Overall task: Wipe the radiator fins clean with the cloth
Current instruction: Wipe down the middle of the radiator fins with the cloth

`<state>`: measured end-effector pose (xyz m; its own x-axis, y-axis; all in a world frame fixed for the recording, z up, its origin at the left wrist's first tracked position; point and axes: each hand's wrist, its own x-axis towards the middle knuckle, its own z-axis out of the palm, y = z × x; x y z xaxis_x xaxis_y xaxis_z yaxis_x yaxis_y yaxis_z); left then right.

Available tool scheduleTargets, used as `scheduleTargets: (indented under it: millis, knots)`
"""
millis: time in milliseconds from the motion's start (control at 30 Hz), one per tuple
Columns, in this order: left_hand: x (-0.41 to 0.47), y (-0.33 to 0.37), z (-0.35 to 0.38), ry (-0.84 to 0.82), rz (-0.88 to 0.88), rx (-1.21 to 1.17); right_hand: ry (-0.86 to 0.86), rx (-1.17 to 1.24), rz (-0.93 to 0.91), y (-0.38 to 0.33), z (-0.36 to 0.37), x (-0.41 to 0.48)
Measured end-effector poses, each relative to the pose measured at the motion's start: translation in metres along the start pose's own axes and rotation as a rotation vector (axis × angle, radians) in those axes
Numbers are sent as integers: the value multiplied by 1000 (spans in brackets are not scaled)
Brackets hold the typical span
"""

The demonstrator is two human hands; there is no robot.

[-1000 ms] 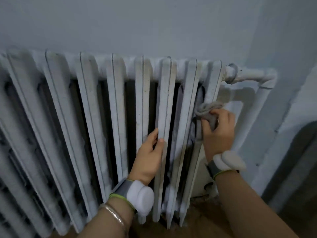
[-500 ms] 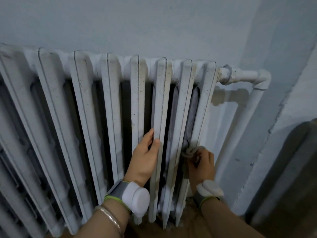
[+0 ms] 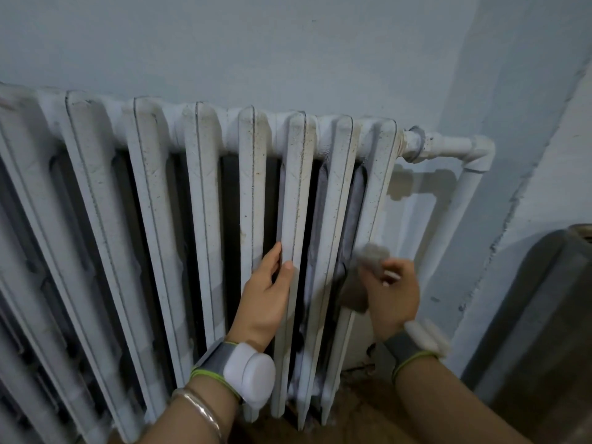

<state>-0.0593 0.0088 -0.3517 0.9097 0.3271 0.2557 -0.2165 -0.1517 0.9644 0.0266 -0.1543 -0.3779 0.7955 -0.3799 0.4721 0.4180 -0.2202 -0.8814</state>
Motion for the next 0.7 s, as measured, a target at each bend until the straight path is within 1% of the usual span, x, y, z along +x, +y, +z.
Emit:
scheduleTargets:
  millis: [67,133,233,367,433,500,600,633,700]
  knots:
    - [1,0,1,4,2,-17,100,116,-56,-29,2,17]
    - [2,-1,0,5,1,-22,191,200,-169,-54,6,31]
    - [3,-2,-1,6,5,-12,241,244,-289,-69,16,43]
    - [4,-3,-1,23,21,-7,160,142,-387,-62,24,45]
    - [4,-4,0,24,21,-3,154,79,-417,-50,24,39]
    - [4,-6,0,27,21,1,126,30,-357,-36,23,30]
    - [4,-6,0,22,23,2,24,-72,-267,-15,19,16]
    - [4,-6,1,19,23,0,-17,-83,-255,-10,17,10]
    - [3,-5,0,15,25,2,-87,-28,-248,3,14,-3]
